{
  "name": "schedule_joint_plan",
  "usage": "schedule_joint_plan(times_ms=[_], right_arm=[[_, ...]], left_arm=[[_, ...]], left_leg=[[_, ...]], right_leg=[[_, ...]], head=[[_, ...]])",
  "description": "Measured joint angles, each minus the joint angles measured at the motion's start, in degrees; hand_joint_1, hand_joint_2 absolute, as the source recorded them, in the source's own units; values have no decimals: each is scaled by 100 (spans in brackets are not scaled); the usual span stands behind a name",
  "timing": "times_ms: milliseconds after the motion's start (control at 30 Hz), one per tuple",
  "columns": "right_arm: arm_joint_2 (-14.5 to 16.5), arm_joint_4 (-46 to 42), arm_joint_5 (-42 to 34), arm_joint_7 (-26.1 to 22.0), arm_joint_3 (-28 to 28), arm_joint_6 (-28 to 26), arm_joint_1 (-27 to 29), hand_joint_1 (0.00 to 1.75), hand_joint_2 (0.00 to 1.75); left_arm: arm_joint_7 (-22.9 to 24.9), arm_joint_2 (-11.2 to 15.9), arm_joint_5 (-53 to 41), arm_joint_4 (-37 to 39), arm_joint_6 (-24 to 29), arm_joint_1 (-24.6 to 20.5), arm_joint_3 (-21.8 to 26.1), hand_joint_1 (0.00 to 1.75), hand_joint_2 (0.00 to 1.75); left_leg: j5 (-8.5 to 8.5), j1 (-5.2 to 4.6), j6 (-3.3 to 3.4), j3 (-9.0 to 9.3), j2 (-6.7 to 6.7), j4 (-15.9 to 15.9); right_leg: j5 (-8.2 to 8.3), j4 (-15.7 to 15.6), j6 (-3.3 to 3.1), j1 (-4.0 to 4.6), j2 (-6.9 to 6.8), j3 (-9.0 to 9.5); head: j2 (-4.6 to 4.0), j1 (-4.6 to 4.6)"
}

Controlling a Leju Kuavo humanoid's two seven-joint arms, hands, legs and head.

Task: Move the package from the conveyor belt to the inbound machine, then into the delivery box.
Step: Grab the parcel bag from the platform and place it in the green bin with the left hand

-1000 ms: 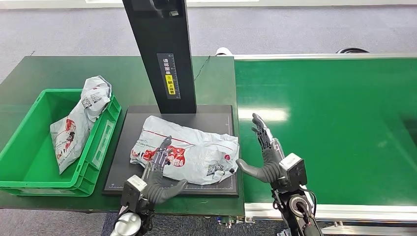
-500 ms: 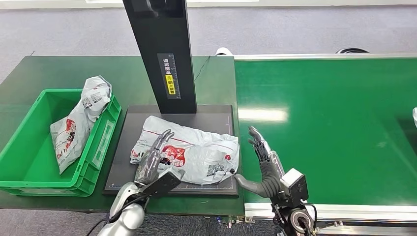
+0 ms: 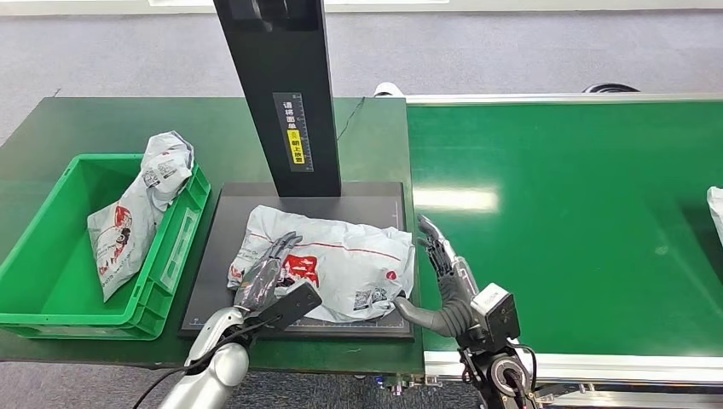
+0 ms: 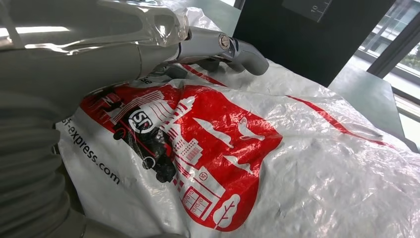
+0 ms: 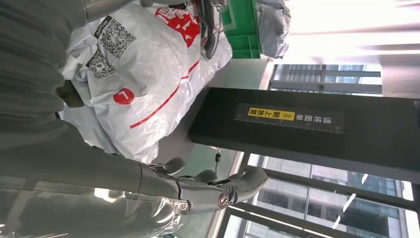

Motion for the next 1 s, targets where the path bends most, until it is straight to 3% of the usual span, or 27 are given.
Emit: schedule_joint_plan(times_ms=[300,467,500,533,600,633,700,833,1000], right_arm=[[9,52,0,0,0,1,-9,0,175],[27,91,23,9,-2,15,-42,0,175],[38,106,34,14,-2,16,-56,0,175],[51,123,43,25,-2,16,-74,0,175],[76,160,58,49,-2,16,-115,0,175],[88,176,65,66,-2,16,-133,0,175],[106,197,78,97,-3,16,-151,0,175],[119,196,84,132,-14,16,-100,0,175],[121,105,83,145,-53,25,82,0,175]], left_arm=[[4,0,-3,75,-4,-26,8,0,175],[258,-13,-188,188,-381,-112,22,0,175],[312,-19,-218,253,-472,-159,36,10,175],[355,-28,-246,335,-545,-211,55,45,175],[384,-49,-287,505,-628,-307,96,130,175],[369,-60,-298,582,-642,-340,115,163,175],[308,-75,-301,690,-622,-380,146,174,175],[-200,-94,-62,718,-356,-348,204,175,175],[-865,-102,374,306,-9,0,249,175,175]], left_leg=[[0,0,0,1,0,0],[0,0,0,6,-2,0],[0,0,0,12,-4,-1],[0,0,0,19,-9,-2],[-1,-1,1,39,-22,-4],[-2,-1,2,48,-26,-5],[-3,-1,2,62,-28,-7],[3,-1,2,77,-25,-7],[11,-1,2,62,-23,-3]], right_leg=[[0,0,0,0,0,1],[0,0,0,0,-2,10],[-1,0,0,0,-6,17],[-3,-1,0,0,-12,28],[-8,-2,1,-1,-26,54],[-10,-4,1,-1,-31,66],[-11,-5,0,-1,-34,84],[-7,-6,-1,0,-33,95],[-2,-3,-1,0,-31,71]], head=[[0,0],[0,0],[0,0],[0,0],[0,1],[0,1],[0,1],[0,1],[0,1]])
